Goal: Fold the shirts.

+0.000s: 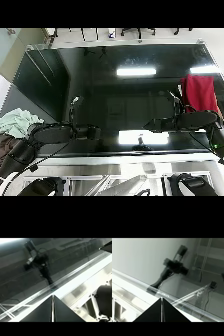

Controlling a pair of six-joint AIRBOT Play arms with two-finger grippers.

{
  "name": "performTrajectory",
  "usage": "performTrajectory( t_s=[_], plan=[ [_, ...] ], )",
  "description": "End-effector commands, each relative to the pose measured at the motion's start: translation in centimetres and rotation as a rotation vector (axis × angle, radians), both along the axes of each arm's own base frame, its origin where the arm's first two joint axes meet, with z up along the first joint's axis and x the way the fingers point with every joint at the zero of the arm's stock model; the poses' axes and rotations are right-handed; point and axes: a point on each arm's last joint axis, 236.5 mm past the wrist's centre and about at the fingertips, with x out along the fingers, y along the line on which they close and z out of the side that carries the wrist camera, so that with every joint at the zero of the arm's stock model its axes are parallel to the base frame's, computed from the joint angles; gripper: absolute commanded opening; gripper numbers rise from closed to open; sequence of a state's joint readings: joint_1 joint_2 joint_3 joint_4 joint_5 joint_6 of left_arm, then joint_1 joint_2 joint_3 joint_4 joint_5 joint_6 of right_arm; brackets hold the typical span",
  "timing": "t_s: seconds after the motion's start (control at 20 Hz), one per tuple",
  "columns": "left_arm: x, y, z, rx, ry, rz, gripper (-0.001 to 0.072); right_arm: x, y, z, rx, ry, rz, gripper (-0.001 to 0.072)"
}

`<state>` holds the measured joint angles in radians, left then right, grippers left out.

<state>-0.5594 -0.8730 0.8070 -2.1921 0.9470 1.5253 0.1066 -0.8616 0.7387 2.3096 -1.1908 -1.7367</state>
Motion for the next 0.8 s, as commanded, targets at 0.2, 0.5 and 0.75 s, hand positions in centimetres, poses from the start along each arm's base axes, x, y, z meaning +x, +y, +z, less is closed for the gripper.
performTrajectory(
  t_s=[0.2, 0.5, 0.75],
  plan=[
    [2.2, 7.4, -2.7, 0.316, -0.067, 0.001, 0.0019, -0.1, 0.1, 0.0, 0.003, 0.003, 0.002, 0.0025],
    [11.0, 30.6, -0.8, 0.786, -0.182, 0.485, 0.0707, -0.1, 0.1, 0.0, 0.003, 0.002, 0.001, 0.0026],
    [12.5, 44.1, -7.4, 0.845, -0.025, 0.734, 0.0707, -0.1, 0.1, 0.0, 0.003, 0.002, 0.001, 0.0025]
  ],
)
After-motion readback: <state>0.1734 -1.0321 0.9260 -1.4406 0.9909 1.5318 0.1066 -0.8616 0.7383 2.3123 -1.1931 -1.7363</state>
